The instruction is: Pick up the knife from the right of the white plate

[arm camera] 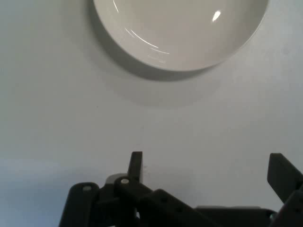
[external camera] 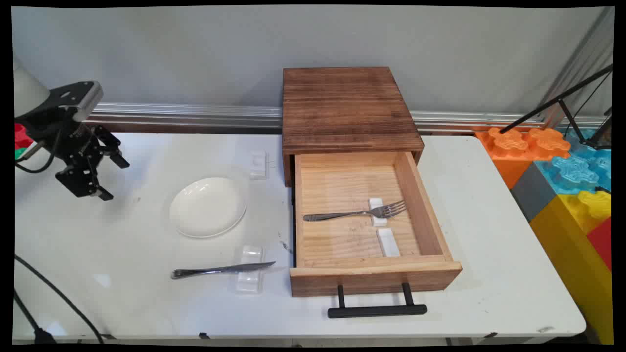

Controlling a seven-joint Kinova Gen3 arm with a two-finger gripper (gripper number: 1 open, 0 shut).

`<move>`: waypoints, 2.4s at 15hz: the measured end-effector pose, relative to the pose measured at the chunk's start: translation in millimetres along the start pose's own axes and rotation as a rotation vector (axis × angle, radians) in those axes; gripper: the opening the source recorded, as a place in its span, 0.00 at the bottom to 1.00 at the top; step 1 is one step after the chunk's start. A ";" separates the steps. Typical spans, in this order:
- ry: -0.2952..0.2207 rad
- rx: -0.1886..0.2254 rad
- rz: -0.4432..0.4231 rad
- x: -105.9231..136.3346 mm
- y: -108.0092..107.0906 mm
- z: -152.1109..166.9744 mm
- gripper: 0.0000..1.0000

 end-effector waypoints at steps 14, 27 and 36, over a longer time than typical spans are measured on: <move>0.191 -0.124 -0.115 15.3 55.3 39.4 1.00; 0.292 -0.147 -0.110 45.3 107.4 95.5 1.00; 0.384 -0.150 -0.060 48.7 120.7 136.5 1.00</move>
